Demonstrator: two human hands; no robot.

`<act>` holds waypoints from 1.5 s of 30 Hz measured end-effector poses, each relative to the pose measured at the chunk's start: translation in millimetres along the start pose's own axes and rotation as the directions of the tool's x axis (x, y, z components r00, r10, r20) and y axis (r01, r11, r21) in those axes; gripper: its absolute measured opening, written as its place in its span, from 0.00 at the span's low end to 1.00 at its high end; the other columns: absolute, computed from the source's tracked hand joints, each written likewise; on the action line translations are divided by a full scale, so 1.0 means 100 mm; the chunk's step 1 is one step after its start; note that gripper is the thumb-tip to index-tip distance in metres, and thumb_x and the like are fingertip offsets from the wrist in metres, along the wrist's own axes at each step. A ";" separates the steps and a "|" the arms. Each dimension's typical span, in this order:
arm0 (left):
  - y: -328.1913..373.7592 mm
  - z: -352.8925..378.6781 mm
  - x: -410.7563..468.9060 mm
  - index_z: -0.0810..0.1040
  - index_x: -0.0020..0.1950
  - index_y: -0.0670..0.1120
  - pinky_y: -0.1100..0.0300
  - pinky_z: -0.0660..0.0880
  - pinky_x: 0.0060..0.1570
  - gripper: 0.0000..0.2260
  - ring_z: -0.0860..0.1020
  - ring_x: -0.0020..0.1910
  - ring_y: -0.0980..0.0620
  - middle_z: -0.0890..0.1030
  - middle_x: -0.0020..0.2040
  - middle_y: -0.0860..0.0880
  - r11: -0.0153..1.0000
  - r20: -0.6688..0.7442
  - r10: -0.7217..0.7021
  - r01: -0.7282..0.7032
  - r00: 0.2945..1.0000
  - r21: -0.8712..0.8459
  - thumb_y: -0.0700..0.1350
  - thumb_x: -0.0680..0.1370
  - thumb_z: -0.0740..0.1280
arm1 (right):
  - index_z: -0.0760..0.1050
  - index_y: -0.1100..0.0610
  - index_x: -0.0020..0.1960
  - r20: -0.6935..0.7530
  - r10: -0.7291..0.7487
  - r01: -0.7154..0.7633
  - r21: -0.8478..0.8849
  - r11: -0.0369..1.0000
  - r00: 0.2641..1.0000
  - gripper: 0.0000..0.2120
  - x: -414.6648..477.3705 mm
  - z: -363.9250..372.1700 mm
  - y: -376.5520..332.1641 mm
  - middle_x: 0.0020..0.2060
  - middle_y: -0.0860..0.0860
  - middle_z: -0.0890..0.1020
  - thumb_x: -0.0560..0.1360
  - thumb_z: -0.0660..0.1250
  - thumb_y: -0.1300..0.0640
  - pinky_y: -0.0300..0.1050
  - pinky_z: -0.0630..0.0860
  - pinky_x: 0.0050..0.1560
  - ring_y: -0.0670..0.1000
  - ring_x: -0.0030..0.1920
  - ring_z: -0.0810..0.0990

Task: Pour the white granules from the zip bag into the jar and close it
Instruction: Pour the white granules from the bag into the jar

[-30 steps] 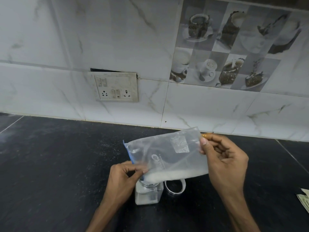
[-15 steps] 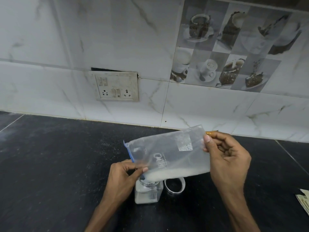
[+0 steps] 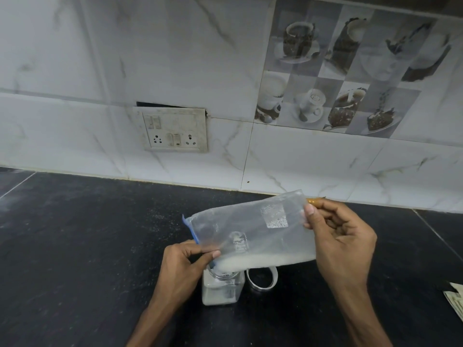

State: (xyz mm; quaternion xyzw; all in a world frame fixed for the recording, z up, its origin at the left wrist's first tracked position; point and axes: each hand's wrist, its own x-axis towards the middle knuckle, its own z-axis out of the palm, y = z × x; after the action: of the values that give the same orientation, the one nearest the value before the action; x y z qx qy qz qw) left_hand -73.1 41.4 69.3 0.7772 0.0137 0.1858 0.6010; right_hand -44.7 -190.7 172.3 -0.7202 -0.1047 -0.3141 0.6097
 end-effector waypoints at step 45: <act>-0.10 -0.01 0.00 0.86 0.36 0.64 0.75 0.78 0.42 0.19 0.85 0.42 0.65 0.87 0.40 0.64 1.000 0.009 -0.025 0.025 1.000 0.002 0.36 0.70 0.78 | 0.80 0.51 0.49 0.288 0.016 0.079 -0.314 0.946 0.958 0.03 0.00 -0.14 0.19 0.42 0.40 0.84 0.75 0.71 0.55 0.34 0.80 0.39 0.40 0.45 0.83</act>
State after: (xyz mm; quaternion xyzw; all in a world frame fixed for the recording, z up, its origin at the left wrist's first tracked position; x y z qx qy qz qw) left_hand -71.3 45.6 60.4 0.7785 0.0208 0.1748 0.6024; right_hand -38.8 -208.5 157.3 -0.8461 -0.1508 -0.2291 0.4570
